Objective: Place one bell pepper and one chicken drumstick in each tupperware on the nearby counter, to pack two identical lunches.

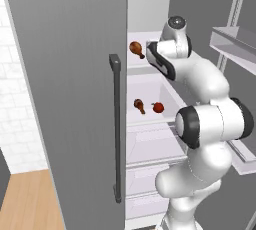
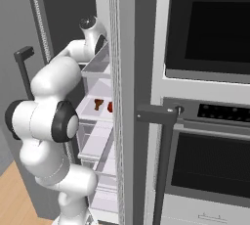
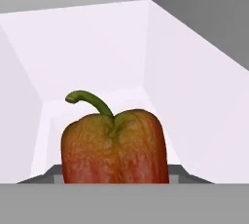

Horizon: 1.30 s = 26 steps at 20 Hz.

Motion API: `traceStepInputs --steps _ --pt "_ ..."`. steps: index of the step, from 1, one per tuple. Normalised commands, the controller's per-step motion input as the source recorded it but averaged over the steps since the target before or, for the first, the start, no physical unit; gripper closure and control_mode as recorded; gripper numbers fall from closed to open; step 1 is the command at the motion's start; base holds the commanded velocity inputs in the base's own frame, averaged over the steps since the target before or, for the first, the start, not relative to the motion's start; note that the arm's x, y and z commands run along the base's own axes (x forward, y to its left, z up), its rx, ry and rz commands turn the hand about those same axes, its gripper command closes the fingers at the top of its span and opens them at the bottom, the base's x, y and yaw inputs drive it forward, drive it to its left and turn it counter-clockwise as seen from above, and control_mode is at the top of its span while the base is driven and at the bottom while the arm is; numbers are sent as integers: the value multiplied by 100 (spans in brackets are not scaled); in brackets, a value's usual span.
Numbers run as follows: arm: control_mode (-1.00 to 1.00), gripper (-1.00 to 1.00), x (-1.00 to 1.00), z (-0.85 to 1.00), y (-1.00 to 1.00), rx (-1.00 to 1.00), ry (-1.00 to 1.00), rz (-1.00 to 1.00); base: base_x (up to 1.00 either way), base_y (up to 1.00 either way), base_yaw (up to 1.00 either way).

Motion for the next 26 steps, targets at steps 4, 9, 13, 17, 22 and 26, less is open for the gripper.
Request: traceStepInputs --steps 4,9,13,17,22,26 --pt "-100 100 -100 9 8 0 -19 9 0 0 0" --pt "-100 100 -100 1 6 0 -3 7 0 0 0" --pt "-100 100 -100 0 15 0 0 2 0 0 0" --pt "-100 100 -100 -1 10 0 0 3 0 0 0" --pt "100 100 -80 -25 5 -1 0 5 -20 3 1" --pt "100 100 0 0 0 0 0 0 -100 7 1"
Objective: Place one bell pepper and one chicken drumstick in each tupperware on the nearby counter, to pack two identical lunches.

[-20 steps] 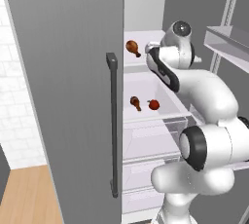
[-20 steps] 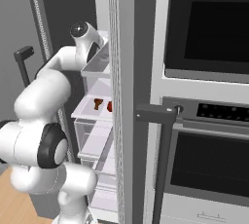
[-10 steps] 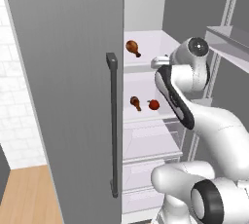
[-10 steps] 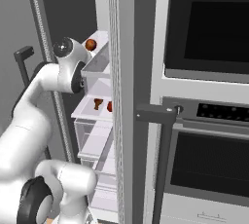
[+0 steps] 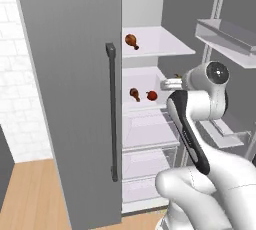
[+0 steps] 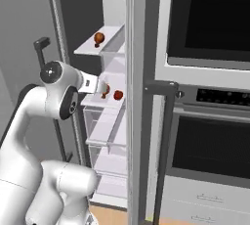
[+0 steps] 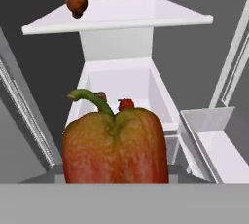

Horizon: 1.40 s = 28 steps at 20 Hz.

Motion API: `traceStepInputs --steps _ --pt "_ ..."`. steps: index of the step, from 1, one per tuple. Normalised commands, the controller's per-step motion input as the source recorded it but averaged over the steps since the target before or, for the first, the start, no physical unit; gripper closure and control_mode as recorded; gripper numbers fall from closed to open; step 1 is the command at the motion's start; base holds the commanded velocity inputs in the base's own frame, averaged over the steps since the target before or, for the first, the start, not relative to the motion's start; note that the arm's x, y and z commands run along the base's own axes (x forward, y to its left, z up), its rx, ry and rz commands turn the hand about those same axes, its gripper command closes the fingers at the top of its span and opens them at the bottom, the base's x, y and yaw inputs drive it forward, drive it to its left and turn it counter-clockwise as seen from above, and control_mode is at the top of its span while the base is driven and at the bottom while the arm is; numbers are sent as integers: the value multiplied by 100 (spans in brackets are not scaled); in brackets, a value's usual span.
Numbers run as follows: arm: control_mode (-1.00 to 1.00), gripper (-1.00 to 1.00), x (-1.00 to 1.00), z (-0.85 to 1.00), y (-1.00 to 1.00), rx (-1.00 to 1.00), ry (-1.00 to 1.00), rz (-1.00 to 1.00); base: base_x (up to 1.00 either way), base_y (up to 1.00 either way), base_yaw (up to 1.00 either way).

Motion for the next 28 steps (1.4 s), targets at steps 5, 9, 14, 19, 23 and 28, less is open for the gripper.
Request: traceStepInputs --steps 5,9,14,19,23,28 --pt "100 100 0 0 0 0 0 0 -100 -13 -8" --pt "100 100 0 0 0 0 0 0 -98 -56 -37" --pt "100 100 0 0 0 0 0 0 -47 -84 -43" --pt "100 100 0 0 0 0 0 0 2 -100 -39" --pt "100 100 0 0 0 0 0 0 53 -100 -25" --pt "100 100 0 0 0 0 0 0 94 -100 -14"
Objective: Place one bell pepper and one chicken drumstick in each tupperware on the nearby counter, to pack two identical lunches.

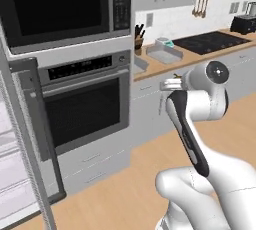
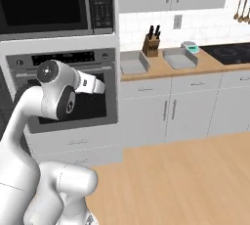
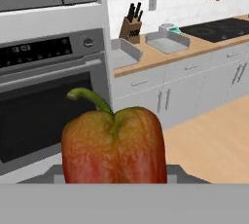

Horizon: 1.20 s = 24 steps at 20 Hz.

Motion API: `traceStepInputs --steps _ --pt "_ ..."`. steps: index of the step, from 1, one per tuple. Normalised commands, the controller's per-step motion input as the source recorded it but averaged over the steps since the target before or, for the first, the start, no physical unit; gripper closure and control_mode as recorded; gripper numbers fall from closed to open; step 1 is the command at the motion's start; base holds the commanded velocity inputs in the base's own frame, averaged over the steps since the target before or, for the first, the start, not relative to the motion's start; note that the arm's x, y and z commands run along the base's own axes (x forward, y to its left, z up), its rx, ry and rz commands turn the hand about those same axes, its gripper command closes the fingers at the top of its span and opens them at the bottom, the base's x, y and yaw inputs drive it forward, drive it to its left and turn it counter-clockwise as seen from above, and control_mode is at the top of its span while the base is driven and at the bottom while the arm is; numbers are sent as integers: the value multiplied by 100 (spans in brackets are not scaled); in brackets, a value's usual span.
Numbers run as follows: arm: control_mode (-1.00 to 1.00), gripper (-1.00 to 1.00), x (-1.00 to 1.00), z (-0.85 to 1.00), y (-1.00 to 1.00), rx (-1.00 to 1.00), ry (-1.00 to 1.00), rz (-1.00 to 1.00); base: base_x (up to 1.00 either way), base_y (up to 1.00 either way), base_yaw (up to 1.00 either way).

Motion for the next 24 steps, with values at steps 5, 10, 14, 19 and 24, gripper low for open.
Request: traceStepInputs --steps 5,10,14,19,24 --pt "100 100 0 0 0 0 0 0 100 -100 -1" --pt "100 100 0 0 0 0 0 0 100 -97 9" --pt "100 100 0 0 0 0 0 0 100 -84 35" --pt "100 100 0 0 0 0 0 0 100 -47 48" --pt "100 100 0 0 0 0 0 0 100 -71 35"
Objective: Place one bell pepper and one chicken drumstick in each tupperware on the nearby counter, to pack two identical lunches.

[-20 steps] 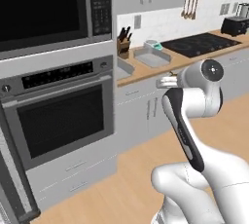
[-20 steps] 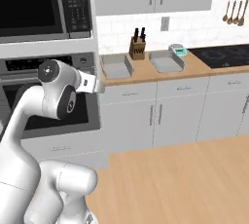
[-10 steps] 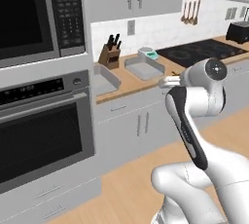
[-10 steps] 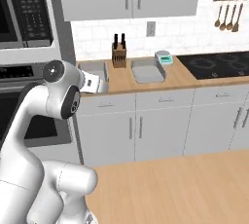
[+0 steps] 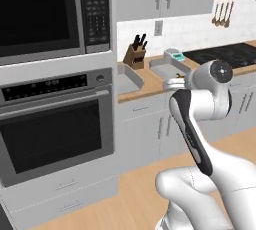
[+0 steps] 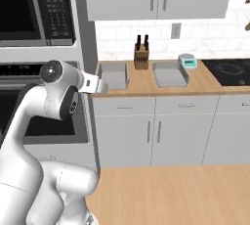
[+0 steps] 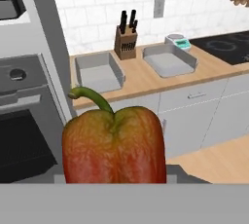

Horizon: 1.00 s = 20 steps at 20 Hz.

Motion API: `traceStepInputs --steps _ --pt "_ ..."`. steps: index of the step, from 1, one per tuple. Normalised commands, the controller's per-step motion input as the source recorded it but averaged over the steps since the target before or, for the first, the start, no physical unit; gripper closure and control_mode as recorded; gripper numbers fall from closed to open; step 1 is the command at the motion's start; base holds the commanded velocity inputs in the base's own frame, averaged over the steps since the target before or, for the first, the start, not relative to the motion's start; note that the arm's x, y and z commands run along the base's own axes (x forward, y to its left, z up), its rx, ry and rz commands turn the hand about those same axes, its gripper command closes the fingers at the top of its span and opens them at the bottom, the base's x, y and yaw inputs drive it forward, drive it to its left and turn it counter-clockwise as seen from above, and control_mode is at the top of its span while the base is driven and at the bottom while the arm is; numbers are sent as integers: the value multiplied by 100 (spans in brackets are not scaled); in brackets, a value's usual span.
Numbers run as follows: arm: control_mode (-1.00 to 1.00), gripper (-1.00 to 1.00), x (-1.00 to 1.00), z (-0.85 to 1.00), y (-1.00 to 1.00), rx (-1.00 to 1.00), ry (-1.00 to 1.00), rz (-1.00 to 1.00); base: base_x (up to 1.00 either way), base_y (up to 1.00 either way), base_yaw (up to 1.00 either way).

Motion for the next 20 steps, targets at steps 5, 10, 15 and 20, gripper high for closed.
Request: traceStepInputs --steps 5,10,15,20 --pt "100 100 0 0 0 0 0 0 99 -97 5" --pt "100 100 0 0 0 0 0 0 71 -86 -28" --pt "100 100 0 0 0 0 0 0 87 -61 -29" --pt "100 100 0 0 0 0 0 0 100 -38 -11"
